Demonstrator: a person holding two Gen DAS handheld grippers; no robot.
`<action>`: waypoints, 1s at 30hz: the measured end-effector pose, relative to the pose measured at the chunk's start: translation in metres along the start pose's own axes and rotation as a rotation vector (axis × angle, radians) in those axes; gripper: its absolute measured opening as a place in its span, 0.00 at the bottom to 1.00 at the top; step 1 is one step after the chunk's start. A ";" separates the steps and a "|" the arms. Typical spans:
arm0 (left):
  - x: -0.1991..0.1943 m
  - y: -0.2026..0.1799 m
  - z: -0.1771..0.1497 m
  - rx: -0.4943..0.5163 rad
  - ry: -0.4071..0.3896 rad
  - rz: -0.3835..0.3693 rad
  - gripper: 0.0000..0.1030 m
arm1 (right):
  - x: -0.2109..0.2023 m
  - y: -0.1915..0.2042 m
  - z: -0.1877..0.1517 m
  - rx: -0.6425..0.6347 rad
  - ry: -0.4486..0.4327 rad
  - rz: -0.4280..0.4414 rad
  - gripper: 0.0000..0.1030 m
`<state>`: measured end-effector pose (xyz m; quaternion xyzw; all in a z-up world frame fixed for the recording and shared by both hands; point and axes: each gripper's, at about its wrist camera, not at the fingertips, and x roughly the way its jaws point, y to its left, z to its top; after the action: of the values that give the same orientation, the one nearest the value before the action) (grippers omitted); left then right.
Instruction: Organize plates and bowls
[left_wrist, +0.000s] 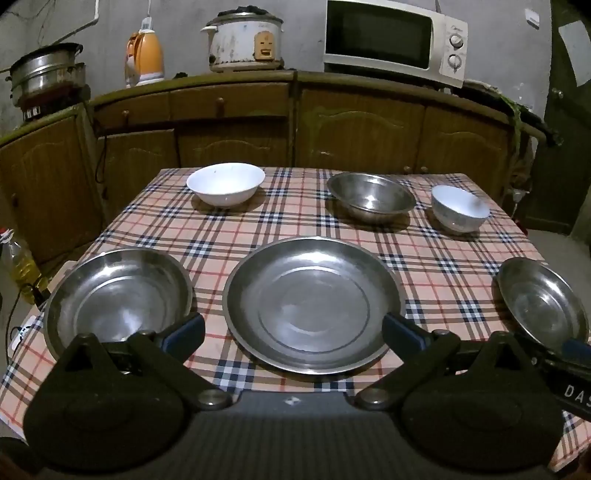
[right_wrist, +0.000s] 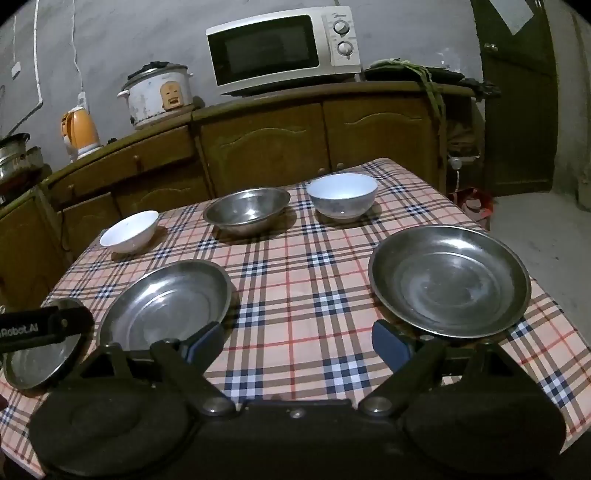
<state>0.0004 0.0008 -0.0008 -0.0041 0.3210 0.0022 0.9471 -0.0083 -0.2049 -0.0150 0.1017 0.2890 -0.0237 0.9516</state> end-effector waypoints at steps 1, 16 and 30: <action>0.001 0.001 0.000 -0.001 0.002 0.002 1.00 | 0.001 0.000 0.000 -0.002 0.002 0.001 1.00; 0.027 0.018 -0.003 -0.020 0.052 0.022 1.00 | 0.019 0.008 -0.004 -0.028 0.033 0.016 1.00; 0.067 0.041 0.001 -0.072 0.078 0.055 1.00 | 0.056 0.022 0.003 -0.075 0.037 0.055 1.00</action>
<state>0.0543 0.0417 -0.0407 -0.0295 0.3576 0.0397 0.9326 0.0423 -0.1829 -0.0392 0.0742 0.3042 0.0154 0.9496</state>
